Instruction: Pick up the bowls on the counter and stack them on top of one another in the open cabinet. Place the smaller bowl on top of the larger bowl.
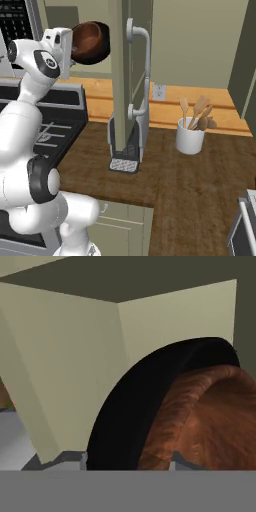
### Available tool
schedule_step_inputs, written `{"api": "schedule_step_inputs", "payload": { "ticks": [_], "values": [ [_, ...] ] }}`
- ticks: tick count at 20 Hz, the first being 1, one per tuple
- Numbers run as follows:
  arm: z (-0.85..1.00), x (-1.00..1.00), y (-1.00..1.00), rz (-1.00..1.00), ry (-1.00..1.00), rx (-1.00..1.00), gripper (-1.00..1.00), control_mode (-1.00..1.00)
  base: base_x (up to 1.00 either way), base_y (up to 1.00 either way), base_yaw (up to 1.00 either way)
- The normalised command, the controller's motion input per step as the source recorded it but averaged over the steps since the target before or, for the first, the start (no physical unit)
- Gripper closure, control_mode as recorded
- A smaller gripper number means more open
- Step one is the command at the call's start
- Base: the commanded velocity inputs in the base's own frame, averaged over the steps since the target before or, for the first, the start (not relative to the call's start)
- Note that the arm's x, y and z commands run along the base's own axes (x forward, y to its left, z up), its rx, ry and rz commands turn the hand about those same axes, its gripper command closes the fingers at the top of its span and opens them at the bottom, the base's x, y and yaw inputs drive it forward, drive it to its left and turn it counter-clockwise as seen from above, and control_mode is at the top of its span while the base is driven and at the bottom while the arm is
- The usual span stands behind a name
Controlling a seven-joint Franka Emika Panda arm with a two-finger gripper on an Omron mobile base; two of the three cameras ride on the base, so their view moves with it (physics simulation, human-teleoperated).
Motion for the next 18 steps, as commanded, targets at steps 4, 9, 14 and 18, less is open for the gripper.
{"api": "schedule_step_inputs", "payload": {
  "ticks": [4, 9, 14, 18],
  "values": [
    [0.0, 0.98, -0.12, 0.0, 0.03, 0.0, 1.0, -1.0, 0.0, 0.0, 0.0],
    [0.0, 0.66, -0.03, 0.0, 0.04, 0.0, -1.0, -1.0, 0.0, 0.0, 0.0],
    [0.0, -0.42, 0.0, 0.0, 0.01, 0.0, -1.0, -1.0, 0.0, 0.0, 0.0],
    [-0.01, -1.0, 0.0, 0.0, 0.0, 0.0, -1.0, -1.0, 0.0, 0.0, 0.0]
  ]
}}
